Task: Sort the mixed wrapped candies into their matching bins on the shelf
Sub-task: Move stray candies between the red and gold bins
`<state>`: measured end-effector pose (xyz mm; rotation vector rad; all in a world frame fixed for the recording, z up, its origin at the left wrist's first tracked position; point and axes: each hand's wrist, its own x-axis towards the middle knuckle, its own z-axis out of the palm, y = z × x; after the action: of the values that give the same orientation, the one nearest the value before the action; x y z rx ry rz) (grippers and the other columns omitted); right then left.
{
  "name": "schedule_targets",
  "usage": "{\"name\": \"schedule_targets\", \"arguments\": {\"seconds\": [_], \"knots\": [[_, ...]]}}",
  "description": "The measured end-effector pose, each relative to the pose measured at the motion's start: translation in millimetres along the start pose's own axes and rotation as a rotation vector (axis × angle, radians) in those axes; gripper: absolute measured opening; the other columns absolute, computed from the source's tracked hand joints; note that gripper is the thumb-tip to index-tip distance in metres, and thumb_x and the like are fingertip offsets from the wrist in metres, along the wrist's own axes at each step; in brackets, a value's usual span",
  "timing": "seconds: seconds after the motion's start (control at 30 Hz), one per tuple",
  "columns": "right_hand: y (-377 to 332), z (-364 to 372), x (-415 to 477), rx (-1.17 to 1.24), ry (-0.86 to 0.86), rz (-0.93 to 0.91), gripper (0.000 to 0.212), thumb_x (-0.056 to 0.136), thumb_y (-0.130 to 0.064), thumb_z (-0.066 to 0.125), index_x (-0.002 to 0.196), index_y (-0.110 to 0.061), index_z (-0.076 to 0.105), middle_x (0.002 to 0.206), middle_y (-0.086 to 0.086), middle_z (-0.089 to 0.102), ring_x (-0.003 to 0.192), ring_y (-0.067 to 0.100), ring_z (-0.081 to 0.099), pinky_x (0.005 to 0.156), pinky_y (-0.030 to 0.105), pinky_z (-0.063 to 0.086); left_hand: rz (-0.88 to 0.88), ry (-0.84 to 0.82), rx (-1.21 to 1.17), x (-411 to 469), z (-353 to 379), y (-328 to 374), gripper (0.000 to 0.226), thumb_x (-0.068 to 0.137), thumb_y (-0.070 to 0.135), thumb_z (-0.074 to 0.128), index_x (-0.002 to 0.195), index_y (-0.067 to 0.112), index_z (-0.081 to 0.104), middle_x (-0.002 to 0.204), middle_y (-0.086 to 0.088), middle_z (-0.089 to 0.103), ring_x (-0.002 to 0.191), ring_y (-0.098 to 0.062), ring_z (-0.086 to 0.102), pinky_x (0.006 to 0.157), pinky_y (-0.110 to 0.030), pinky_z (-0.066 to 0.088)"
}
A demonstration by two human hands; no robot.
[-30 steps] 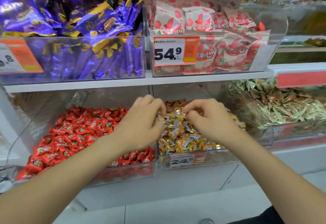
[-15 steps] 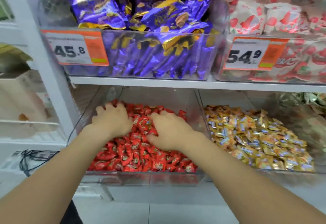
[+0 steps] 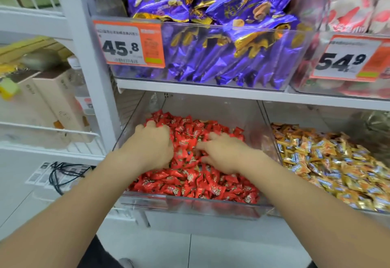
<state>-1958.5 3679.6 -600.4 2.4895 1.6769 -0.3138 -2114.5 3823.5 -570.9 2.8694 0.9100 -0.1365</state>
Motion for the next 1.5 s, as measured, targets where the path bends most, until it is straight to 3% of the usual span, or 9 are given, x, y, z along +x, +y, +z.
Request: {"name": "schedule_targets", "arguments": {"seconds": [0.2,0.3,0.4,0.73,1.0,1.17,1.33,1.4,1.5], "knots": [[11.6,-9.5,-30.2,-0.171,0.13,0.11,0.031,0.097,-0.032,0.064,0.127,-0.04,0.065,0.13,0.005,0.049,0.127,0.036,0.047,0.106,0.05,0.04,-0.033,-0.16,0.187,-30.2,-2.5,10.7,0.08,0.09,0.075,0.049,0.15,0.024,0.036,0.152,-0.017,0.028,0.143,-0.043,0.022,0.111,-0.06,0.036],[-7.9,-12.9,-39.5,0.234,0.247,-0.176,0.024,0.093,-0.045,0.07,0.115,-0.036,0.073,0.115,-0.005,0.066,0.11,0.018,0.06,0.1,0.041,0.049,-0.009,-0.321,0.205,-29.4,-5.8,11.1,0.104,0.079,0.08,0.06,0.158,0.023,0.023,0.157,-0.02,0.025,0.146,-0.045,0.019,0.114,-0.056,0.037],[-34.6,1.8,-38.5,0.366,0.036,-0.336,0.044,0.092,-0.055,0.071,0.129,-0.032,0.069,0.116,-0.01,0.074,0.105,0.013,0.067,0.094,0.033,0.053,0.01,-0.45,0.218,-26.9,-9.4,8.7,0.123,0.07,0.079,0.072,0.162,0.024,0.012,0.159,-0.02,0.025,0.146,-0.044,0.024,0.112,-0.052,0.041],[-1.3,-9.3,-30.0,-0.235,0.044,0.097,0.042,0.091,-0.039,0.069,0.132,-0.032,0.064,0.131,0.006,0.062,0.125,0.034,0.052,0.103,0.045,0.042,0.045,-0.51,0.228,-7.5,-17.1,19.6,0.106,0.065,0.064,0.09,0.142,0.007,0.046,0.118,-0.003,0.049,0.12,-0.03,0.058,0.099,-0.04,0.054],[-3.8,-11.2,-16.1,0.041,-0.23,0.279,0.125,0.065,-0.058,0.088,0.164,-0.024,0.022,0.153,0.009,0.052,0.14,0.042,0.045,0.116,0.049,0.04,-0.002,-0.558,0.134,12.6,-7.3,17.5,0.134,0.062,0.06,0.094,0.157,-0.001,0.023,0.156,-0.009,0.044,0.134,-0.032,0.054,0.108,-0.043,0.05],[-8.3,-14.3,1.5,0.343,-0.244,0.337,0.146,0.057,-0.044,0.098,0.168,-0.023,0.007,0.166,0.006,0.039,0.145,0.03,0.047,0.116,0.041,0.045,-0.072,-0.506,0.097,24.3,8.2,9.0,0.159,0.045,0.064,0.098,0.158,-0.001,0.007,0.154,-0.026,0.035,0.14,-0.041,0.045,0.109,-0.047,0.051],[-21.3,-13.0,2.4,0.64,-0.196,0.415,0.136,0.061,-0.019,0.096,0.167,-0.02,0.011,0.16,0.008,0.043,0.136,0.03,0.053,0.084,0.034,0.058,-0.107,-0.394,-0.261,23.4,22.7,14.7,0.1,0.051,0.037,0.103,0.128,0.005,0.048,0.117,-0.004,0.063,0.098,-0.022,0.064,0.073,-0.026,0.053],[-14.8,-15.7,-0.2,0.83,-0.174,0.444,0.117,0.062,-0.009,0.092,0.16,-0.022,0.03,0.144,0.004,0.057,0.115,0.026,0.063,0.063,0.031,0.057,-0.115,-0.4,-0.417,24.7,29.8,17.3,0.098,0.039,0.04,0.106,0.118,0.011,0.054,0.11,-0.001,0.067,0.096,-0.019,0.066,0.082,-0.031,0.059],[-4.2,-12.8,-3.1,1.161,-0.106,0.463,0.091,0.045,0.002,0.085,0.129,-0.025,0.062,0.113,0.003,0.076,0.101,0.026,0.074,0.083,0.054,0.064,-0.098,-0.383,-0.681,38.4,49.0,17.4,0.116,0.011,0.052,0.106,0.115,0.018,0.065,0.11,0.0,0.076,0.102,-0.022,0.072,0.095,-0.043,0.059]]}}
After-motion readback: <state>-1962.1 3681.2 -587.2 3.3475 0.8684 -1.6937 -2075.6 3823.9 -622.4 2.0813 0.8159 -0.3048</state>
